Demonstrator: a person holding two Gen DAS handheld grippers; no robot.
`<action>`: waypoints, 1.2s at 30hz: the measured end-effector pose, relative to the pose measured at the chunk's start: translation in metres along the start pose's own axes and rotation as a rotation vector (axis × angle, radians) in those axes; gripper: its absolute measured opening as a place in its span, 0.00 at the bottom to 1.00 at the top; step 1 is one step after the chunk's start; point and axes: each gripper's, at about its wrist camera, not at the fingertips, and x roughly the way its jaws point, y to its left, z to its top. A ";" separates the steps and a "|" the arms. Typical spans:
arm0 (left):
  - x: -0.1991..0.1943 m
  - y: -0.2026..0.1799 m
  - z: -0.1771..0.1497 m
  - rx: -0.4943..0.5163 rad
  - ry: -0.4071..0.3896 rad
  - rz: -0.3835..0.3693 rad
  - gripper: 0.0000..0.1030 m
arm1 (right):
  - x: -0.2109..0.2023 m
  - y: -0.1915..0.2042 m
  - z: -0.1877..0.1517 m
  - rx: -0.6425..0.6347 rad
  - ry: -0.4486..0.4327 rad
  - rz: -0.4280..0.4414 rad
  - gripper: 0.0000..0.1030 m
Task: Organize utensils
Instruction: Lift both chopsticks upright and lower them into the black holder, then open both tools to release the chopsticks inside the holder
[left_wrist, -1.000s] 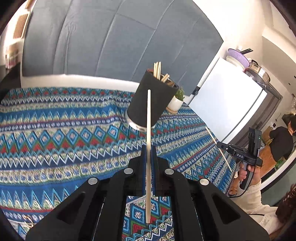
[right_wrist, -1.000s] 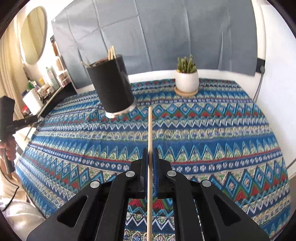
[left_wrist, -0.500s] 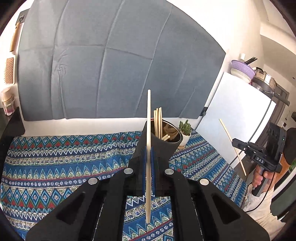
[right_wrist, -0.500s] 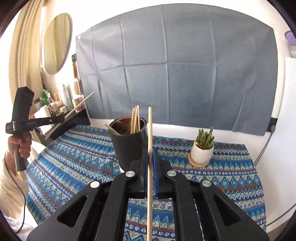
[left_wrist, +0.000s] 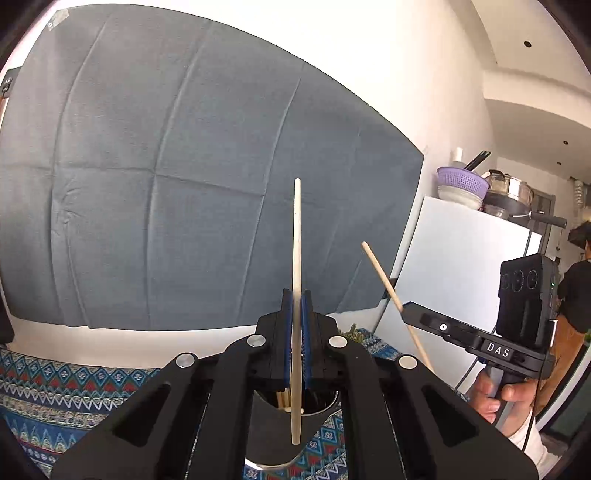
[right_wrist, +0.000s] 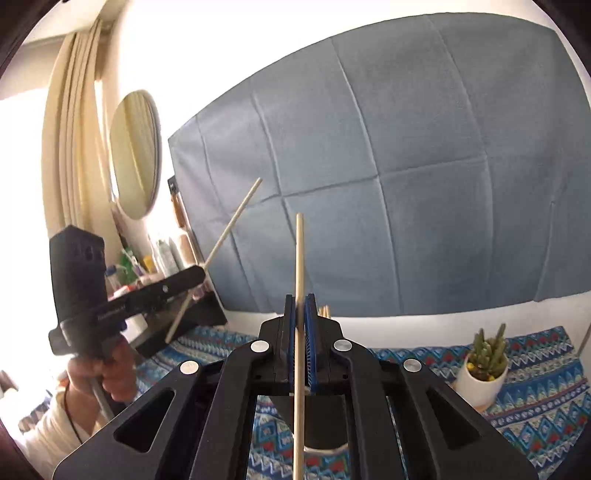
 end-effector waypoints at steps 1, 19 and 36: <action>0.006 0.002 -0.003 -0.015 -0.007 -0.001 0.05 | 0.006 -0.001 0.002 0.011 -0.023 0.006 0.05; 0.051 0.017 -0.040 -0.106 -0.226 -0.034 0.05 | 0.068 -0.013 -0.003 0.053 -0.373 0.026 0.05; 0.077 0.030 -0.073 -0.131 -0.200 -0.033 0.05 | 0.092 -0.028 -0.040 0.037 -0.311 0.009 0.05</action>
